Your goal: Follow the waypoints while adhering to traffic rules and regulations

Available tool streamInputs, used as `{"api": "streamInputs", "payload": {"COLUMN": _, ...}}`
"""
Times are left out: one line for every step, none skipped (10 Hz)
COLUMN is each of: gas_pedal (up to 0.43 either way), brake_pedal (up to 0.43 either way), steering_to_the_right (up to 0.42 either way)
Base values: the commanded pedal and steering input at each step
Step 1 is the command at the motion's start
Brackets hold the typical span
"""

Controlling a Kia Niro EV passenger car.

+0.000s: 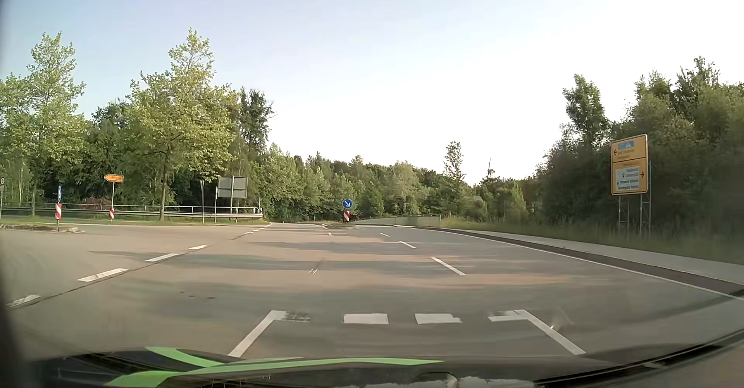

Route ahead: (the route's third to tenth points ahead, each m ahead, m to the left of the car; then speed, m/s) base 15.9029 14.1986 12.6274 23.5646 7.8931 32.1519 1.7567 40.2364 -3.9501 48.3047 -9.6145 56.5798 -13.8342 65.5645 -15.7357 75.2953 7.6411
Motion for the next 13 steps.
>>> {"api": "streamInputs", "payload": {"gas_pedal": 0.000, "brake_pedal": 0.006, "steering_to_the_right": -0.031}}
{"api": "streamInputs", "payload": {"gas_pedal": 0.000, "brake_pedal": 0.030, "steering_to_the_right": -0.036}}
{"api": "streamInputs", "payload": {"gas_pedal": 0.000, "brake_pedal": 0.067, "steering_to_the_right": -0.040}}
{"api": "streamInputs", "payload": {"gas_pedal": 0.000, "brake_pedal": 0.079, "steering_to_the_right": -0.048}}
{"api": "streamInputs", "payload": {"gas_pedal": 0.000, "brake_pedal": 0.073, "steering_to_the_right": -0.058}}
{"api": "streamInputs", "payload": {"gas_pedal": 0.000, "brake_pedal": 0.024, "steering_to_the_right": -0.073}}
{"api": "streamInputs", "payload": {"gas_pedal": 0.000, "brake_pedal": 0.000, "steering_to_the_right": -0.086}}
{"api": "streamInputs", "payload": {"gas_pedal": 0.000, "brake_pedal": 0.000, "steering_to_the_right": -0.103}}
{"api": "streamInputs", "payload": {"gas_pedal": 0.000, "brake_pedal": 0.000, "steering_to_the_right": -0.116}}
{"api": "streamInputs", "payload": {"gas_pedal": 0.000, "brake_pedal": 0.000, "steering_to_the_right": -0.135}}
{"api": "streamInputs", "payload": {"gas_pedal": 0.000, "brake_pedal": 0.000, "steering_to_the_right": -0.151}}
{"api": "streamInputs", "payload": {"gas_pedal": 0.000, "brake_pedal": 0.000, "steering_to_the_right": -0.169}}
{"api": "streamInputs", "payload": {"gas_pedal": 0.020, "brake_pedal": 0.000, "steering_to_the_right": -0.189}}
